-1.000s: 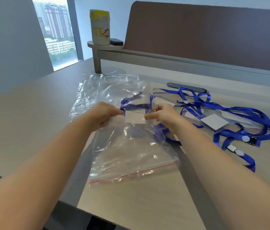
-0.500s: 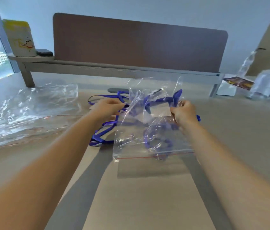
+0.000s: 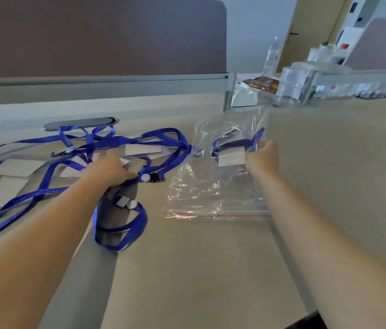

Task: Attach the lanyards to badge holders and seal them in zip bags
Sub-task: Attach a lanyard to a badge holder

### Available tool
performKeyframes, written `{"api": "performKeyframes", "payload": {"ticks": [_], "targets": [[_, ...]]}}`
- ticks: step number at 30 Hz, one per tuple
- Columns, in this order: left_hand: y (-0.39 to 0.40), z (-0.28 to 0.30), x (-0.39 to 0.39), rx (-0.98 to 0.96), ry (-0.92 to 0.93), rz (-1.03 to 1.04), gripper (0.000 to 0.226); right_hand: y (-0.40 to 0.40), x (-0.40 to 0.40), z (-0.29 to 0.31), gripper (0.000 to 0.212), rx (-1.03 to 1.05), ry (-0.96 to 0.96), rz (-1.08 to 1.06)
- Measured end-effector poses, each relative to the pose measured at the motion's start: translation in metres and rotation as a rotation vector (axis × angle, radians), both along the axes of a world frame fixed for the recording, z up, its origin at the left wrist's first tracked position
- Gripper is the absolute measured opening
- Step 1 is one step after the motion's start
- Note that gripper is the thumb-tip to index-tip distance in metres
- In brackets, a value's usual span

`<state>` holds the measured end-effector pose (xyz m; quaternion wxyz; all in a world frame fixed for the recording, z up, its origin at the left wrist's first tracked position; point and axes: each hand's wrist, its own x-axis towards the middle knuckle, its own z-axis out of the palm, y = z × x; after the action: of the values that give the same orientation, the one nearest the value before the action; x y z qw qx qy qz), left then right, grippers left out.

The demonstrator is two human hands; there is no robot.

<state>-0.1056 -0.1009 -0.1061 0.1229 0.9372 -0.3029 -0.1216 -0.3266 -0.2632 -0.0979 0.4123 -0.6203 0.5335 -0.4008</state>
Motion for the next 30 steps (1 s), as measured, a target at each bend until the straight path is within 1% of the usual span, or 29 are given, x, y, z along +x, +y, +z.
{"api": "performKeyframes", "payload": {"ticks": [2,5,7,9,10,12,15,17,18,20,22,24,27,28,30], "targets": [[-0.010,-0.002,0.002,0.046,-0.038,-0.003,0.071,-0.012,-0.008,-0.005,0.031,0.022,0.019,-0.033],[-0.023,0.001,0.005,0.115,-0.159,-0.049,0.051,-0.025,-0.017,-0.012,0.031,0.048,0.068,-0.064],[-0.029,0.004,0.001,0.141,-0.207,-0.060,0.037,-0.032,-0.023,-0.019,0.031,0.068,0.133,-0.070],[-0.034,0.009,-0.009,0.139,-0.266,-0.038,0.028,-0.037,-0.027,-0.025,0.032,0.090,0.205,-0.086],[-0.036,0.011,-0.016,0.134,-0.314,-0.023,0.027,-0.037,-0.029,-0.027,0.033,0.098,0.225,-0.085],[-0.040,0.019,-0.031,0.102,-0.429,-0.018,0.031,-0.038,-0.032,-0.029,0.035,0.106,0.251,-0.075],[-0.050,0.026,-0.048,0.015,-0.522,-0.097,0.038,-0.038,-0.038,-0.028,0.036,0.105,0.285,-0.094],[-0.057,0.028,-0.055,-0.080,-0.511,-0.167,0.039,-0.036,-0.041,-0.025,0.039,0.097,0.302,-0.102],[-0.059,0.029,-0.059,-0.133,-0.493,-0.203,0.039,-0.034,-0.042,-0.023,0.043,0.071,0.342,-0.101],[-0.061,0.029,-0.065,-0.229,-0.452,-0.260,0.036,-0.028,-0.043,-0.018,0.052,-0.008,0.442,-0.094],[-0.057,0.029,-0.070,-0.341,-0.385,-0.278,0.033,-0.018,-0.043,-0.012,0.055,-0.108,0.505,-0.073],[-0.049,0.029,-0.073,-0.489,-0.297,-0.233,0.031,-0.006,-0.039,-0.008,0.046,-0.214,0.538,0.001],[-0.033,0.034,-0.068,-0.701,-0.136,-0.094,0.028,0.011,-0.019,-0.003,0.034,-0.302,0.508,0.221],[-0.028,0.037,-0.063,-0.756,-0.092,-0.043,0.023,0.017,-0.009,-0.002,0.032,-0.323,0.496,0.293],[-0.017,0.041,-0.050,-0.805,-0.034,0.051,0.011,0.030,0.010,0.001,0.031,-0.357,0.474,0.415]]}}
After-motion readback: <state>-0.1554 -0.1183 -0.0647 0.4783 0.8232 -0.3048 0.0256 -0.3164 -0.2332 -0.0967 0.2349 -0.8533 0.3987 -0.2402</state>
